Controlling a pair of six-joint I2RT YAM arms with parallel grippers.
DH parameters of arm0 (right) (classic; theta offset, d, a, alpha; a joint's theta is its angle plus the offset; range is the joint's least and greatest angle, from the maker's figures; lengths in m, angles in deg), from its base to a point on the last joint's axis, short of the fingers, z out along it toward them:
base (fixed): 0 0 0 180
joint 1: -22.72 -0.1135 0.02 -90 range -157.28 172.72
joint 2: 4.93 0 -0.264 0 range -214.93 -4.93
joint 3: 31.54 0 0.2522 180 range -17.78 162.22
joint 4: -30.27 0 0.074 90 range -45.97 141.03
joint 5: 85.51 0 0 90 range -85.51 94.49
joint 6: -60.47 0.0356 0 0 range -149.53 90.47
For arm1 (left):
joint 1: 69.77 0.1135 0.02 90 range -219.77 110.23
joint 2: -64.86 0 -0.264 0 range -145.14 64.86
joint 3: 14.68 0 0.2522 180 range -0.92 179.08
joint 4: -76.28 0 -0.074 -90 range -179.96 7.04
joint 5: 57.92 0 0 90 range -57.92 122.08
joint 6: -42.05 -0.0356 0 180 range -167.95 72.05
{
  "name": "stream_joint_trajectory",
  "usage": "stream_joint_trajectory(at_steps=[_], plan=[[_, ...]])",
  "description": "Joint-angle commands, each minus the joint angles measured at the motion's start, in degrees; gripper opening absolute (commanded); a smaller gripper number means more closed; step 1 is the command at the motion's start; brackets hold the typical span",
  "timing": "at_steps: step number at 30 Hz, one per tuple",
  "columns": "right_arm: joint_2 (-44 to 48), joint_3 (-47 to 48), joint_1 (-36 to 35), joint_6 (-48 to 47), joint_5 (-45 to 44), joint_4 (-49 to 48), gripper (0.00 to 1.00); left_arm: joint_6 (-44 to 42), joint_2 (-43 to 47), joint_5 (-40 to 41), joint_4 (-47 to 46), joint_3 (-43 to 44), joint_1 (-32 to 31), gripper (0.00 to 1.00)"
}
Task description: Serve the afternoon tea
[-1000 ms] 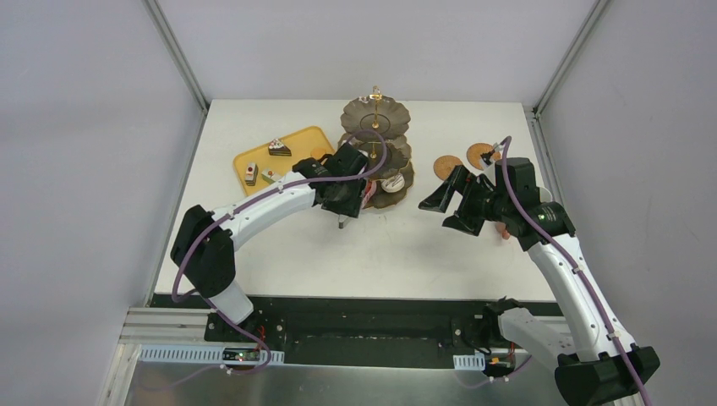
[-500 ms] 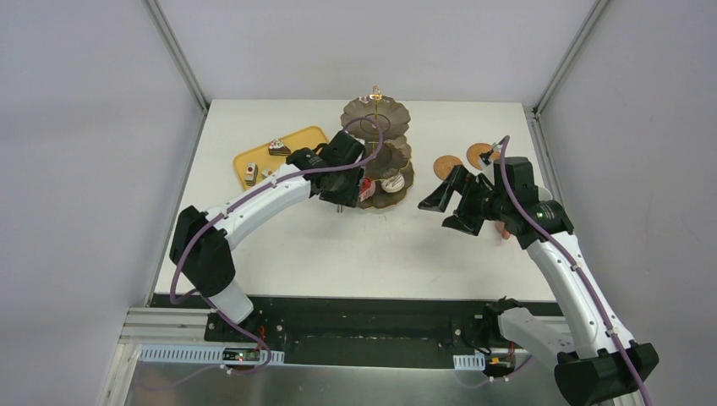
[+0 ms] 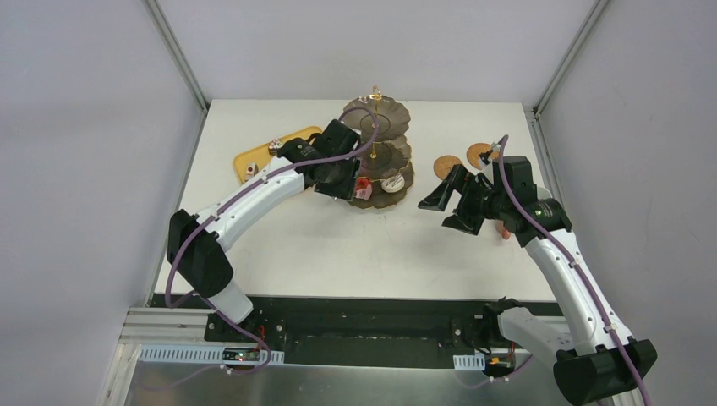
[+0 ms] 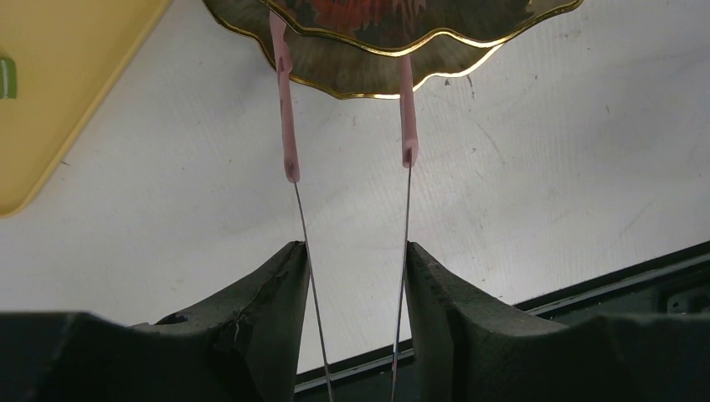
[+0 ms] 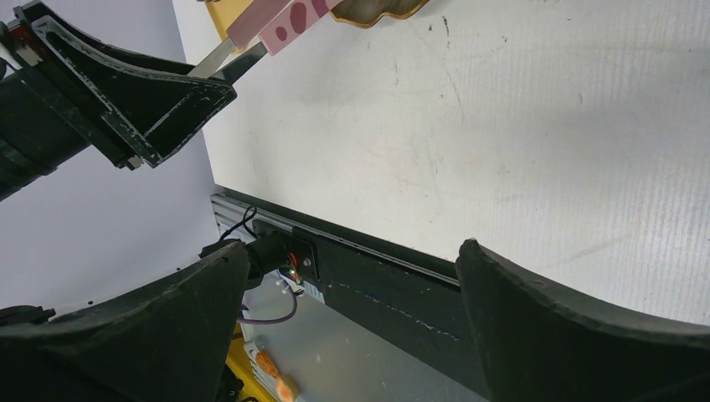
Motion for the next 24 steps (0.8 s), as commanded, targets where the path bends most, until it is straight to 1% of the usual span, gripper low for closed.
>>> stream_joint_trajectory(at_steps=[1, 6, 10, 16, 24], plan=[[-0.2, 0.5, 0.4, -0.4, 0.4, -1.0, 0.99, -1.2, 3.7, -0.6, 3.0, 4.1, 0.7, 0.45], [-0.4, 0.5, 0.5, -0.2, 0.5, -1.4, 0.99, -1.9, 4.4, -0.5, 5.7, 7.2, 1.0, 0.45], [-0.3, 0.5, 0.5, 0.0, 0.4, -1.5, 0.99, -2.2, 5.5, -0.7, 7.1, 7.9, 1.4, 0.45], [-0.1, 0.3, 0.5, 0.1, 0.5, -1.5, 0.99, -2.4, 7.2, -1.0, 6.7, 5.5, 2.1, 0.42], [-0.2, 0.5, 0.6, 0.0, 0.4, -1.5, 0.99, -2.2, 6.5, -3.0, 5.4, 2.9, 2.4, 0.39]])
